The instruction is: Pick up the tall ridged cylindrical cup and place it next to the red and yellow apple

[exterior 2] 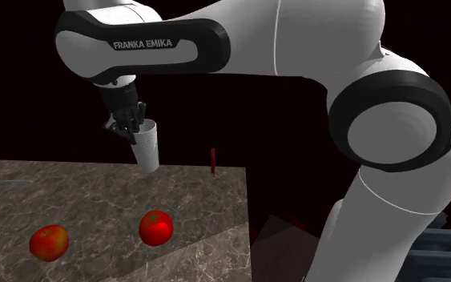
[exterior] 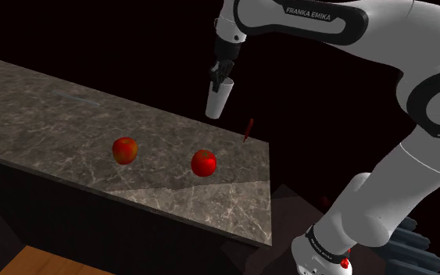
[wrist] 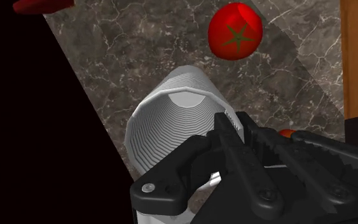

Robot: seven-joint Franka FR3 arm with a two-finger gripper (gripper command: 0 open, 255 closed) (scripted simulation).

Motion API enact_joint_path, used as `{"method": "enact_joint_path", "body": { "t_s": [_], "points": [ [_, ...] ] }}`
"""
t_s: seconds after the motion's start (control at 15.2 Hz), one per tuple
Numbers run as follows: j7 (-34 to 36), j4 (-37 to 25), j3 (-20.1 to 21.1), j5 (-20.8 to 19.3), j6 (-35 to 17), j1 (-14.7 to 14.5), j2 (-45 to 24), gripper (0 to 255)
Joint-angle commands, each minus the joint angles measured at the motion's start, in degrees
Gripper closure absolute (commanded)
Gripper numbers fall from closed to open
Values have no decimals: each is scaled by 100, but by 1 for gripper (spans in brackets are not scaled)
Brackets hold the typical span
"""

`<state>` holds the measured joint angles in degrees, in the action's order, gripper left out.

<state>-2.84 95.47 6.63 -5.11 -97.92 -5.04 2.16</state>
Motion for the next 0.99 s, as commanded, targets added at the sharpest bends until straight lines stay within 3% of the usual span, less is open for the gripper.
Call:
{"method": "enact_joint_path", "body": {
  "t_s": [0.0,0.59,0.79,0.92],
  "points": [
    [261,-398,136,-59,95,-122,-329,255],
    [1275,-2601,569,-482,797,-845,-1974,255],
    [1531,-3800,628,-688,1245,-1209,-2771,255],
    [1638,-5034,622,-860,1738,-1540,-3531,255]
  ]
}}
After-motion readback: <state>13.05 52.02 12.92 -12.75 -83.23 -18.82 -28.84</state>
